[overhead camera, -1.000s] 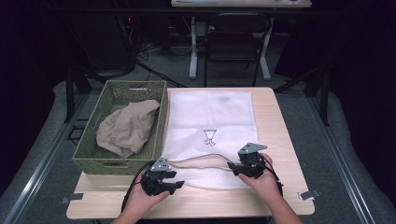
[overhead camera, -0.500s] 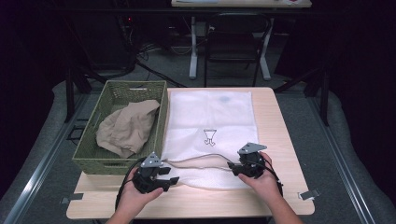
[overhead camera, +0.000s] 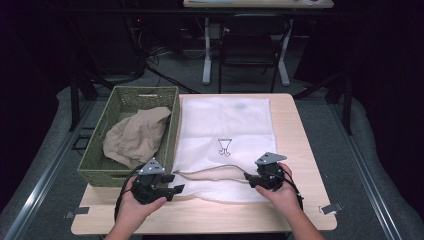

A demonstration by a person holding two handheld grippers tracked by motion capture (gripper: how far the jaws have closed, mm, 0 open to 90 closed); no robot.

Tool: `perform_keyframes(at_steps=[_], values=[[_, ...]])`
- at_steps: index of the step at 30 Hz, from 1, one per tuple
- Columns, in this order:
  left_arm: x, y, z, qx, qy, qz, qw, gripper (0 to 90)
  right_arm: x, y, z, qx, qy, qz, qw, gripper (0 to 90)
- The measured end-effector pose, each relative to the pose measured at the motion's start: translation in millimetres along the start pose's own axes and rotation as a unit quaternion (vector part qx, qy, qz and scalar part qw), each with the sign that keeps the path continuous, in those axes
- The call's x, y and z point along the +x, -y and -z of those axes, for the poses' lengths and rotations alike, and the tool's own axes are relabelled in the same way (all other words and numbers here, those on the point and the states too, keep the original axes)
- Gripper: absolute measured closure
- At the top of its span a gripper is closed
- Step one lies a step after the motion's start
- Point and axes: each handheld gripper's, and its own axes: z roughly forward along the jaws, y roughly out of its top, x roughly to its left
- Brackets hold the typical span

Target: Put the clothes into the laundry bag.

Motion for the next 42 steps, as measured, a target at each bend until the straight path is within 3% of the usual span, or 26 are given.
perform_keyframes(at_steps=[11, 28, 36, 42], values=[[5.4, -11.6, 17.4, -0.008, -0.017, 0.013, 0.9997, 46.7, -0.9, -0.1, 1.0, -0.004, 0.004, -0.003, 1.0000, 36.0], [33.7, -40.8, 20.1, 0.025, -0.040, 0.040, 0.9981, 46.4, -1.7, -0.2, 2.2, -0.005, 0.004, -0.005, 1.0000, 35.8], [40.7, -51.1, 21.5, 0.039, -0.057, 0.047, 0.9965, 43.7, -1.9, -0.3, 2.5, -0.005, 0.005, -0.006, 1.0000, 35.8], [46.3, -65.6, 22.7, 0.057, -0.086, 0.046, 0.9936, 41.8, -2.1, -0.2, 2.5, -0.005, 0.005, -0.006, 1.0000, 35.8]])
